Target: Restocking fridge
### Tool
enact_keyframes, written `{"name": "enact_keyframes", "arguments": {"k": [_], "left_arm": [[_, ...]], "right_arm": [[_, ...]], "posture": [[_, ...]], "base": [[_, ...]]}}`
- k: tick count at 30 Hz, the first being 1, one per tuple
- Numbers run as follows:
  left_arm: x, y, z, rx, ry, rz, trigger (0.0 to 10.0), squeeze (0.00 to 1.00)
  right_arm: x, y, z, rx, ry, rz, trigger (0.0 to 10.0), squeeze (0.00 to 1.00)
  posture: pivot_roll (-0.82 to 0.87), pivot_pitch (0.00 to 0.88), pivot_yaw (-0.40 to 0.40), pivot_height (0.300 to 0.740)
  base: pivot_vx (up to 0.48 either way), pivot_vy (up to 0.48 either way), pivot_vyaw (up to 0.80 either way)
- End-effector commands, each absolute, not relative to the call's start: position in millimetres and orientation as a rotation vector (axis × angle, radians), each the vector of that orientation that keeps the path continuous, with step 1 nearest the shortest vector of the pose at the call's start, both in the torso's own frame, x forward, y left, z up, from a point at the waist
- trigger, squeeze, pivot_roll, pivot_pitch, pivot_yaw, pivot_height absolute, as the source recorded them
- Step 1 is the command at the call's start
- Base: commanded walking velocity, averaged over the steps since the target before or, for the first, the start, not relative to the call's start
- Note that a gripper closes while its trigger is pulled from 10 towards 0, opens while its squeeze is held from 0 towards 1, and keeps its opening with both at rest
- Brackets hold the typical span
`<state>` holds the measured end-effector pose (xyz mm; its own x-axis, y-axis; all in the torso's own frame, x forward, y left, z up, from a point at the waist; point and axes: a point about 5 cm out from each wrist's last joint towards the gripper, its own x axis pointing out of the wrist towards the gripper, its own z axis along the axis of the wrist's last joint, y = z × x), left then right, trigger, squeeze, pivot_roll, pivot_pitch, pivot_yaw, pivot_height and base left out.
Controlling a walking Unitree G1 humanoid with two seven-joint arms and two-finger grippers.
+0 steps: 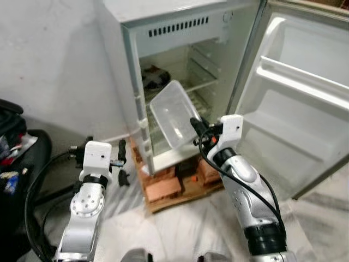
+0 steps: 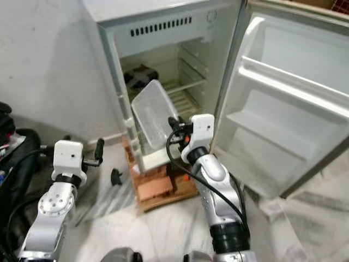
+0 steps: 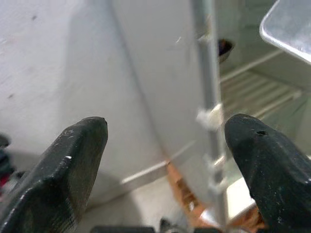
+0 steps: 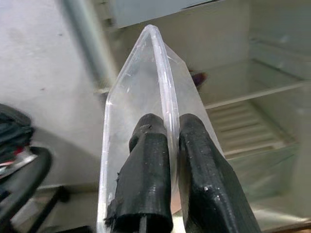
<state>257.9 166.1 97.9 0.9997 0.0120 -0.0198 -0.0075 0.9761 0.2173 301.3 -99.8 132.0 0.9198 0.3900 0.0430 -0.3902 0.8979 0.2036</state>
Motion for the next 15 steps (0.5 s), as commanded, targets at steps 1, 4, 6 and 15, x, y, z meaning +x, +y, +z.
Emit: {"name": "enact_keyframes", "arguments": {"k": [1,4,6,15], "left_arm": [[256.0,161.8,97.1,0.213,0.023,-0.003,10.0,0.0],[256.1,161.8,97.2,0.214,0.024,-0.002,10.0,0.0],[256.2,162.4,96.2,0.203,0.033,0.014,10.0,0.0],[249.8,156.2,87.7,-0.007,0.123,0.001,10.0,0.0]], "right_arm": [[301.0,-106.4,132.8,0.203,-0.011,0.385,10.0,0.0],[301.4,-106.4,132.9,0.203,-0.011,0.385,10.0,0.0],[302.0,-106.4,133.2,0.203,-0.012,0.385,10.0,0.0],[304.3,-106.1,133.9,0.2,-0.015,0.387,10.0,0.0]], "posture": [[0.1,0.083,0.001,0.74],[0.1,0.083,0.001,0.74],[0.1,0.081,0.001,0.74],[0.1,0.076,-0.001,0.74]], "base": [[0.446,0.0,0.0],[0.451,0.0,0.0],[0.386,0.0,0.0],[0.036,0.0,0.0]]}}
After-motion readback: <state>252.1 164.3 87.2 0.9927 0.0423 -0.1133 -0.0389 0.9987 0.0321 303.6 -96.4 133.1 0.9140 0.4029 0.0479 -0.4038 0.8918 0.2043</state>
